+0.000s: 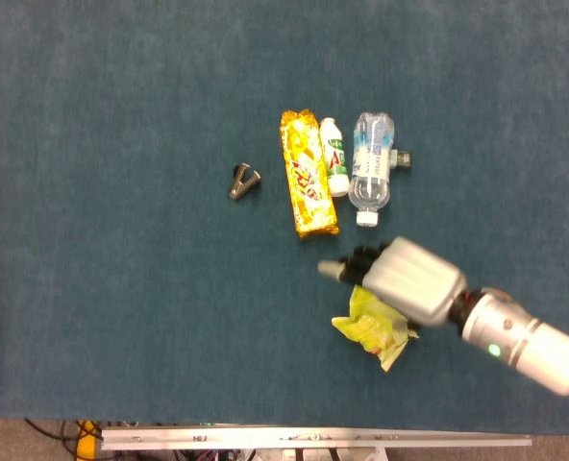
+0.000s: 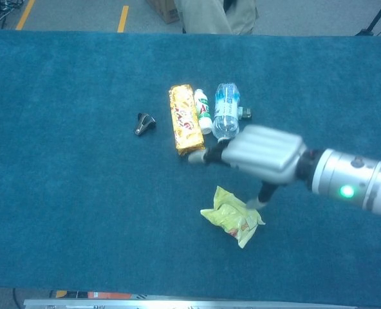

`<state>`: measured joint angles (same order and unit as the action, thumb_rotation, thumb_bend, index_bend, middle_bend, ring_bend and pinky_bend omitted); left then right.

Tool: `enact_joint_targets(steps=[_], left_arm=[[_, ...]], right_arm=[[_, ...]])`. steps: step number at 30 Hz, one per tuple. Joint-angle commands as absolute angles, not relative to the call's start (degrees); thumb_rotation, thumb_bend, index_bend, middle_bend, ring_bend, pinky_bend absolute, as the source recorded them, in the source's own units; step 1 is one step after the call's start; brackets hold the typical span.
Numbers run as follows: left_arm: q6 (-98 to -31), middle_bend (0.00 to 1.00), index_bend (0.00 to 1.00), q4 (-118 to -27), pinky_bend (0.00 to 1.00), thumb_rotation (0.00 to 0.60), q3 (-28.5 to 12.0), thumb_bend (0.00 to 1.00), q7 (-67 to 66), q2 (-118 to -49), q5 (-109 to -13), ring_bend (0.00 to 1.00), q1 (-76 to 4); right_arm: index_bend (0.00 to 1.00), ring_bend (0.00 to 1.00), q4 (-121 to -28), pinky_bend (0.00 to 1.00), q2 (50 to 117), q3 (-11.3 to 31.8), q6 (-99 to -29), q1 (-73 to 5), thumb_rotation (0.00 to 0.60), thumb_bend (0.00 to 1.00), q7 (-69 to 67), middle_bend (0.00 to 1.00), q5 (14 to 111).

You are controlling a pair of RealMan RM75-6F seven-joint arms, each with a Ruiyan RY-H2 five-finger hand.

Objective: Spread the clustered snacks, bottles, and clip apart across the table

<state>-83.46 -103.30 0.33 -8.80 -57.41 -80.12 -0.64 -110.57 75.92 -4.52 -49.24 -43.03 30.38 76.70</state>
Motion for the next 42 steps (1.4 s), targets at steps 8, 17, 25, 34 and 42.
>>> enact_joint_targets(steps=[8,17,25,34,42], left_arm=[[-83.3,0.04,0.00,-102.2,0.07,0.600,0.1,0.36,-7.9,-57.9,-80.5,0.03,-0.9],[-82.7,0.04,0.00,-101.9,0.07,0.600,0.3,0.36,-7.6,-58.1,-80.9,0.03,-1.2],[-83.1,0.04,0.00,-102.1,0.07,0.600,0.7,0.36,-7.1,-57.5,-81.0,0.03,-0.6],[-83.4,0.04,0.00,-101.7,0.07,0.600,0.9,0.36,-6.2,-57.3,-80.6,0.03,0.0],[-83.5,0.04,0.00,-101.3,0.07,0.600,0.9,0.36,-5.4,-57.2,-80.5,0.03,0.3]], right_arm=[[0.04,0.23,-106.0,0.46,74.3,0.9,-53.5,-42.0,0.600,0.00,26.9,0.25,73.4],[0.05,0.23,-101.7,0.46,78.6,5.9,-50.1,-46.8,0.600,0.00,30.0,0.26,67.0],[0.05,0.23,-97.5,0.45,82.9,7.5,-46.2,-55.0,0.600,0.00,42.3,0.26,59.6],[0.05,0.22,-93.5,0.44,87.5,6.8,-45.3,-61.9,0.600,0.00,51.3,0.26,51.2],[0.05,0.22,-92.1,0.44,89.3,3.8,-45.7,-64.2,0.600,0.00,53.8,0.26,48.8]])
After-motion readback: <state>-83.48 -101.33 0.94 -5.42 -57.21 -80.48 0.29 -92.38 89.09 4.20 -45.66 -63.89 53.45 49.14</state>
